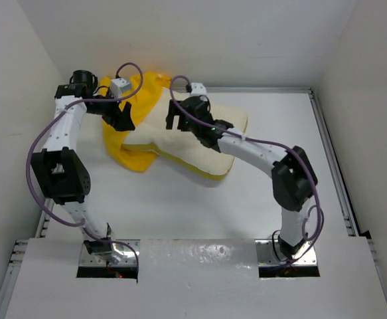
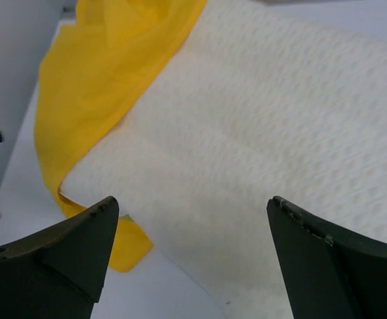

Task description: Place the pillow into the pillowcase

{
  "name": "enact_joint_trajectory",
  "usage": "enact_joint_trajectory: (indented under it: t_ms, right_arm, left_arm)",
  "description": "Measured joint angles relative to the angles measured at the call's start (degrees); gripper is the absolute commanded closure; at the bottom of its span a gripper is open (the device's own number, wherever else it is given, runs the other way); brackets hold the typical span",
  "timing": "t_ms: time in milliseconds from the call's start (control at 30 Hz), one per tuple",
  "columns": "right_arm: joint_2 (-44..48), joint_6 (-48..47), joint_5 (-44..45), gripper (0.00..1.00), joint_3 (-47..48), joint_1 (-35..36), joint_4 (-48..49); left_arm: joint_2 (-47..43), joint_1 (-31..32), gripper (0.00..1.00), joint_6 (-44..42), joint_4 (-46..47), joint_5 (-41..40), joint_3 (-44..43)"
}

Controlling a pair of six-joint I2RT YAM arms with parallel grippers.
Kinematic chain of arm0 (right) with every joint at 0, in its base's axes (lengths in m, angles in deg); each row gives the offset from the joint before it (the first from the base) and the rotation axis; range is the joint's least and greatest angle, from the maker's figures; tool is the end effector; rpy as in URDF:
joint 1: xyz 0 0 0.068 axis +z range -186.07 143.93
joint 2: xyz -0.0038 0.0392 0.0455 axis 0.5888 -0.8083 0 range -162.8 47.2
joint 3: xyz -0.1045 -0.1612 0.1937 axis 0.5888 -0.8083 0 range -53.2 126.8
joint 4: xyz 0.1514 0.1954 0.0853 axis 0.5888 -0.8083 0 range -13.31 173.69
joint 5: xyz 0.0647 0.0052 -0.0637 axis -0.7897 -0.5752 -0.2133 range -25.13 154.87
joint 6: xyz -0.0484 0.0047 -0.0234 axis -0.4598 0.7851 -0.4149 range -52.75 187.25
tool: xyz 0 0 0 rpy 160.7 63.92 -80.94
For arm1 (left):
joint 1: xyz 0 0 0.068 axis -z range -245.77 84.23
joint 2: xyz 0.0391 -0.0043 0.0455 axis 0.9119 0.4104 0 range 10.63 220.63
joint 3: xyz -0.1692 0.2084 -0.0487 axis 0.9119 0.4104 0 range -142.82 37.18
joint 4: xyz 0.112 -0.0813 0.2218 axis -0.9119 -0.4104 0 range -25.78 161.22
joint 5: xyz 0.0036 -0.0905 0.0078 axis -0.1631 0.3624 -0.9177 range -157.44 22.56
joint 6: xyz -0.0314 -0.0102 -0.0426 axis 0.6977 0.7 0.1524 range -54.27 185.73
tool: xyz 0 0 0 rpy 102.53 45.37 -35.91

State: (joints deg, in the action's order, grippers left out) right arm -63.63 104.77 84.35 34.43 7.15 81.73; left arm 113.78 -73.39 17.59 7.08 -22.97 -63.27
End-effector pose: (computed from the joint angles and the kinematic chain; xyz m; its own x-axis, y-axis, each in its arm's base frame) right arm 0.3434 0.3066 0.2731 -0.5049 0.3134 -0.8043 -0.1490 0.8861 0.4388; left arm 0.3667 0.0240 0.3276 -0.4752 0.4727 -0.7421 0.7978 0.5872 -0.1368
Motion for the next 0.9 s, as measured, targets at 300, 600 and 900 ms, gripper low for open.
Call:
enact_joint_trajectory:
  t_ms: [300, 600, 900]
  right_arm:
    - [13.2, 4.3, -0.5, 0.01, -12.7, -14.8, -4.3]
    - [5.6, 7.8, -5.3, 0.41, -20.0, -19.7, -8.1]
    - [9.9, 6.2, -9.1, 1.00, -28.8, -16.4, -0.2]
  left_arm:
    - [11.3, 9.2, 0.26, 16.5, 22.2, -22.6, -2.8]
    - [21.5, 11.8, 0.95, 21.6, 26.3, -34.6, -8.5]
    - [21.5, 11.7, 1.00, 23.4, 27.0, -31.9, -9.1]
